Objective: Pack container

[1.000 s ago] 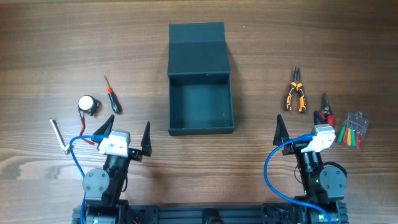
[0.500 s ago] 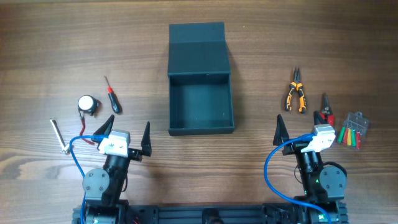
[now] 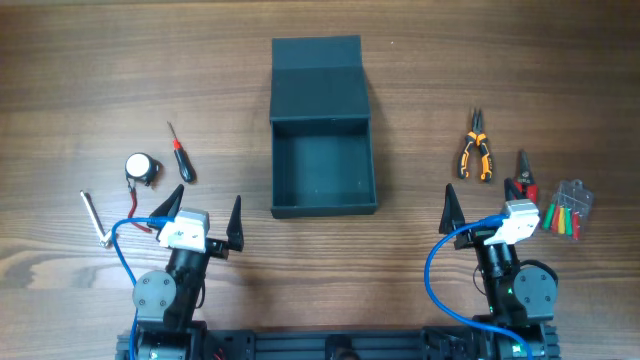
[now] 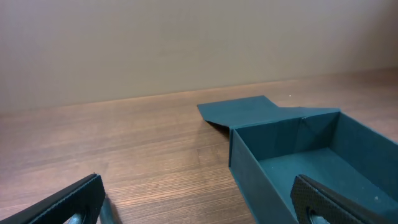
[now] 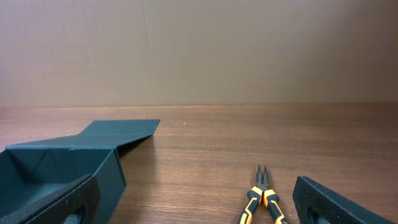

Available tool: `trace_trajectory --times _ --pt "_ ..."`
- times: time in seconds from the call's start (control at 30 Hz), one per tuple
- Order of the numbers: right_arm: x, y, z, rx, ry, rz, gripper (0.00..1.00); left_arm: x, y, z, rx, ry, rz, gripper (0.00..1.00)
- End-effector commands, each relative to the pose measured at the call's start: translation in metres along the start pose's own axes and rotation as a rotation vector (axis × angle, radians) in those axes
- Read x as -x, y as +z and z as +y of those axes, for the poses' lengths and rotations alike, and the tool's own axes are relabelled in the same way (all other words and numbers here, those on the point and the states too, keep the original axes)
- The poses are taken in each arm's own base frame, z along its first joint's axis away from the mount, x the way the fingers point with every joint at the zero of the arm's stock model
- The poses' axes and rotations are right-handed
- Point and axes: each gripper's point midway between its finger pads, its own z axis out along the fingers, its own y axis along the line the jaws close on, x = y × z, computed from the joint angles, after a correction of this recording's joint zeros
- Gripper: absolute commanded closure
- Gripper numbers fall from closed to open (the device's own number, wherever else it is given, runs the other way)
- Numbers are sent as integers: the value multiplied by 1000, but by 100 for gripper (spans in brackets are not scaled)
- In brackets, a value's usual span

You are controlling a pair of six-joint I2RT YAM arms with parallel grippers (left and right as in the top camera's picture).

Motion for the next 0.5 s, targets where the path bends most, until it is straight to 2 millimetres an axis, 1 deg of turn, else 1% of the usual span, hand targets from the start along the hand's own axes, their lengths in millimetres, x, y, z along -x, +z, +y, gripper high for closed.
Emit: trace_trajectory --times 0.0,0.23,0.3,0.47 --pt "4 -1 -2 -11 18 -18 0 -1 0 -1 -10 19 -1 0" --pt "4 -1 -1 -11 21 -19 0 -1 0 -1 -10 20 -2 0" --pt "4 -1 -1 -11 20 -19 0 6 0 -1 -9 26 -29 0" --pt "5 -1 -2 -13 18 -23 0 5 0 0 1 26 -28 0"
